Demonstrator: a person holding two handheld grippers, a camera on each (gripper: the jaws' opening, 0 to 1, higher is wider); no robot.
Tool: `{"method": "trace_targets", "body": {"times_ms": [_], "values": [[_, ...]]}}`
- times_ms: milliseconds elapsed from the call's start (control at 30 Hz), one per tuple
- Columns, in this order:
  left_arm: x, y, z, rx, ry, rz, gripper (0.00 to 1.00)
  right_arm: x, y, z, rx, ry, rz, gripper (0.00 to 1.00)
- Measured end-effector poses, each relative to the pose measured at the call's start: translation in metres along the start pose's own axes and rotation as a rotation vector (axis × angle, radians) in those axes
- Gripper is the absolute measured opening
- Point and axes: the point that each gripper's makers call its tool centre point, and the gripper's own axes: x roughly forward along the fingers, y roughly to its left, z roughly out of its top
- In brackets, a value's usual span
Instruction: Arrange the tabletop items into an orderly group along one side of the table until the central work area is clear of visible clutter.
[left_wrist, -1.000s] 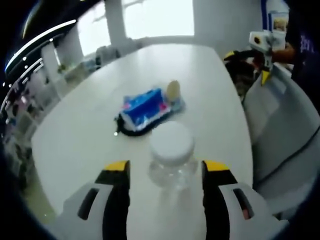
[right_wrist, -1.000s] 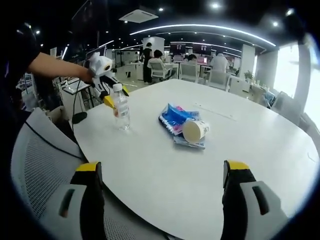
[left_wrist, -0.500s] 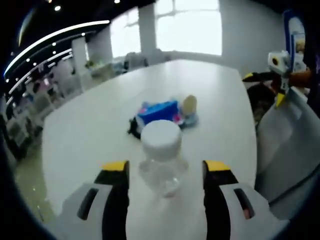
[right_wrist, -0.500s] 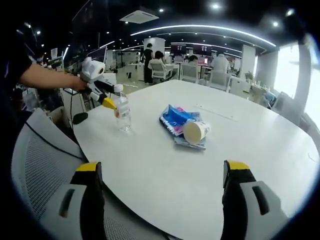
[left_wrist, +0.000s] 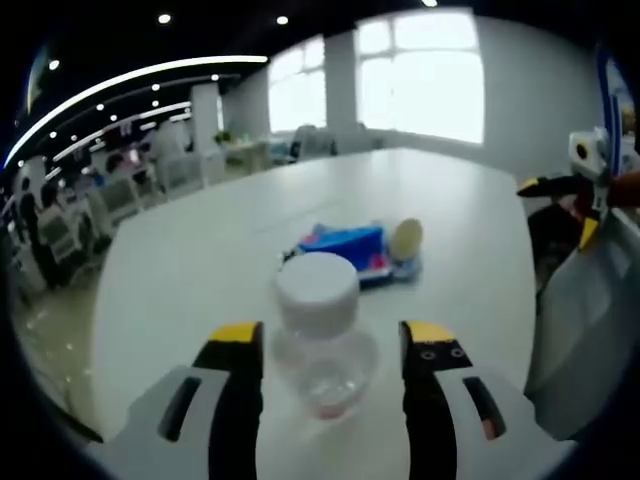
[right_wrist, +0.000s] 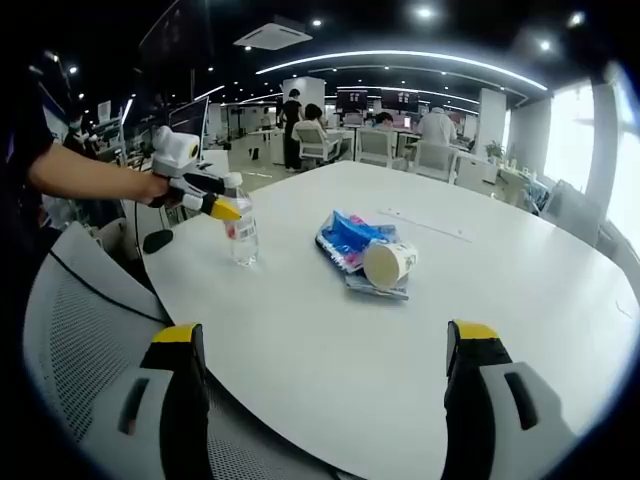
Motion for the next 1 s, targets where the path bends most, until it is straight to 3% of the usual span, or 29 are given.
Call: {"method": "trace_targets", "body": {"times_ms": [367,1000], "values": [[0.007,0.011,-0.006,-0.099,-0.031,0.062,0.45,0.001,0.000,-0.001,-0.001,0.004,0.000,1.00],[0.009,0.012,-0.005,-0.105,-0.040,0.117,0.43,0.000,-0.001,0.002,-0.010,-0.015,-0.007,1.00]]}}
